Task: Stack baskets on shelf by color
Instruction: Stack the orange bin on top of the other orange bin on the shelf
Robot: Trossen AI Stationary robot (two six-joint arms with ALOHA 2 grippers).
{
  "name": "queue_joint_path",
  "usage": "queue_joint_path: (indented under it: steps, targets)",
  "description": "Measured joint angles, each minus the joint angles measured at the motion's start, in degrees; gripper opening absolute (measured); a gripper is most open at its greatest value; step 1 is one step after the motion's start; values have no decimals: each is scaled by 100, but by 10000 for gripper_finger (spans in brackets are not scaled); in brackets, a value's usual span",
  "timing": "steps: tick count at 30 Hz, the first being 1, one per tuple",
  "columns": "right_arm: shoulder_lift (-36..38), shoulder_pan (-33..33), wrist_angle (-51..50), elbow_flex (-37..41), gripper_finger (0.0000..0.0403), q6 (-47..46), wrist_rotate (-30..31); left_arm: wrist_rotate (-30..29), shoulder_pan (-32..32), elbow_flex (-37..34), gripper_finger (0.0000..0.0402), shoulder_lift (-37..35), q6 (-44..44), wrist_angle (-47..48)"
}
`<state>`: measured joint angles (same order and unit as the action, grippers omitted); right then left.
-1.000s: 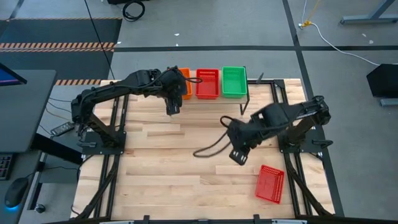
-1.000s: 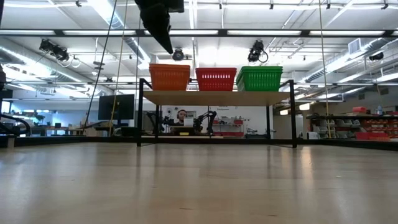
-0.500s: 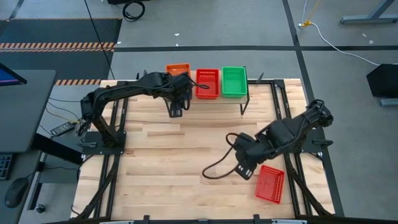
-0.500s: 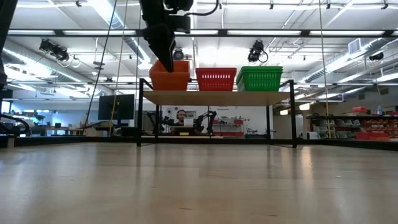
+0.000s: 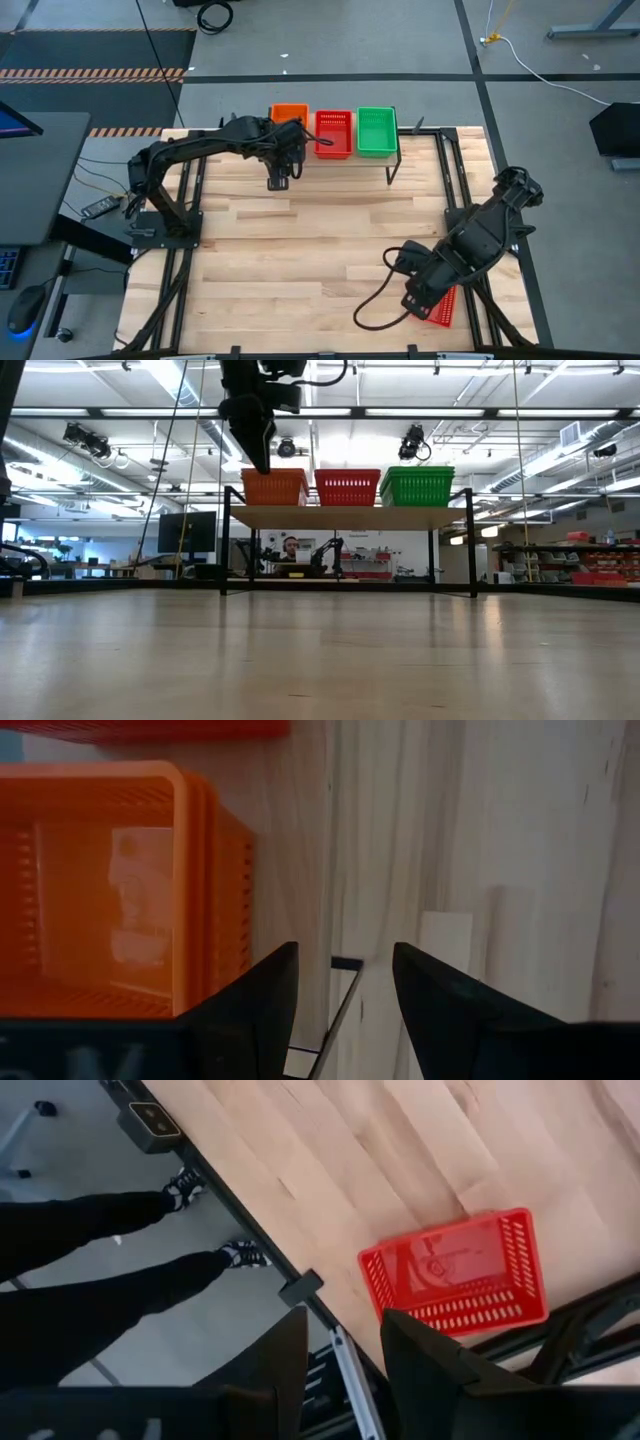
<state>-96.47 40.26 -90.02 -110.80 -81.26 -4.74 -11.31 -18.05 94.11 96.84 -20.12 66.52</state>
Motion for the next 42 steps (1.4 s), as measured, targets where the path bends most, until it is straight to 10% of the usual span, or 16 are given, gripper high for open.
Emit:
queue_joint_path:
  steps: [19, 33, 42]
  targets:
    - [-2, 1258, 897, 1365, 181, -1457, 350, 71, -68, 1482, 172, -271, -59, -312]
    - [-7, 1761, 5001, 3835, 258, -3738, 268, 817, -1018, 620, 172, -234, -762, -336]
    - [-7, 1966, 5192, 4096, 247, -3857, -4, 861, -965, 173, 172, -234, -906, -489]
